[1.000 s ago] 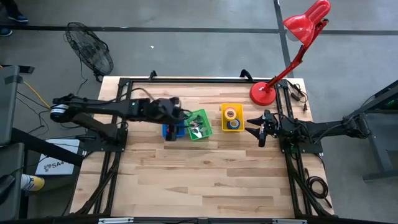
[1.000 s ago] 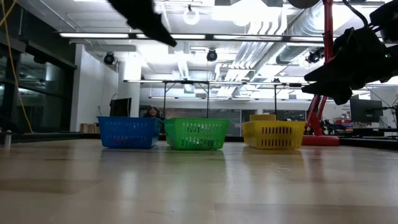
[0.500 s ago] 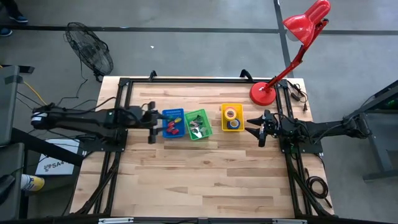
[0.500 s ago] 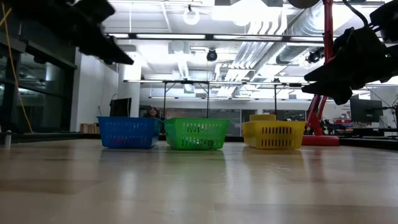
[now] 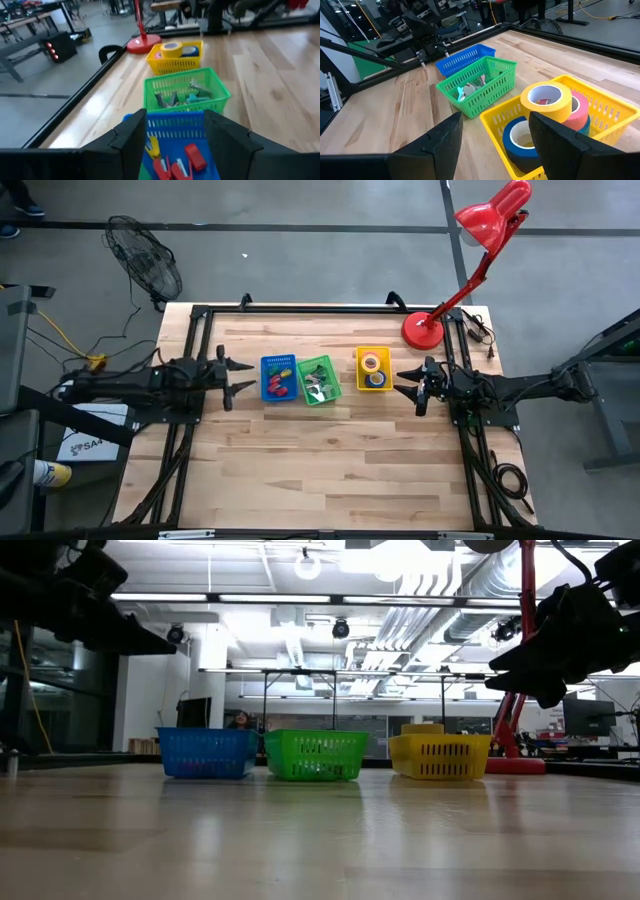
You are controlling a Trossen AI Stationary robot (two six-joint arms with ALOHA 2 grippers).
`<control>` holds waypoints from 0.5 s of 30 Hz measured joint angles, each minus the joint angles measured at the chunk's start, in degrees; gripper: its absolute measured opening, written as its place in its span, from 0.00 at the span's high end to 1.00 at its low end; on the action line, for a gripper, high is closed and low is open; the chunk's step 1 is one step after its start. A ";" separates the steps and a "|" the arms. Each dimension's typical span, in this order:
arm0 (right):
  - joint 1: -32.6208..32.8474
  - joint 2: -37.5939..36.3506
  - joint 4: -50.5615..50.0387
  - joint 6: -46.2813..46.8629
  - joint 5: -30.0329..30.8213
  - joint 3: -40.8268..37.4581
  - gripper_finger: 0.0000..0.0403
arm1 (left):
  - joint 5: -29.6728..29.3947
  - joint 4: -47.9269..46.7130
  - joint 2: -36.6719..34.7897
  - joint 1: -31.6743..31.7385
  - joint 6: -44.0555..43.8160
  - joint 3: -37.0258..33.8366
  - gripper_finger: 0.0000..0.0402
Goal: Pick and place Stapler, Stapler remover, tape
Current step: Return to Home Position
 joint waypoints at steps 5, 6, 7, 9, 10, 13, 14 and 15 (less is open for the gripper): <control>0.00 0.00 0.00 0.00 0.00 0.00 0.45 | 0.76 -0.01 -5.60 0.00 2.21 -2.29 0.53; -0.01 0.00 0.00 0.00 0.00 0.00 0.45 | 1.06 -0.02 -6.45 0.00 4.29 -2.66 0.53; 0.01 0.00 0.00 0.00 0.00 0.00 0.45 | 1.39 -0.02 -7.21 0.00 6.27 -3.07 0.53; -0.01 0.00 0.00 0.00 0.00 0.00 0.45 | 2.12 0.38 -8.64 0.00 9.79 -4.07 0.53; -0.01 0.00 0.00 0.00 0.00 0.00 0.45 | 2.36 1.27 -9.22 0.00 11.54 -4.79 0.53; 0.01 0.00 0.00 0.00 0.00 0.00 0.45 | 3.50 5.32 -10.79 0.00 14.55 -7.40 0.53; 0.00 0.00 0.00 0.00 0.00 0.00 0.45 | 3.68 7.03 -11.43 0.00 14.89 -8.32 0.53; -0.01 -0.01 -0.01 0.00 0.00 0.00 0.45 | 3.85 8.77 -11.83 0.00 15.45 -8.95 0.53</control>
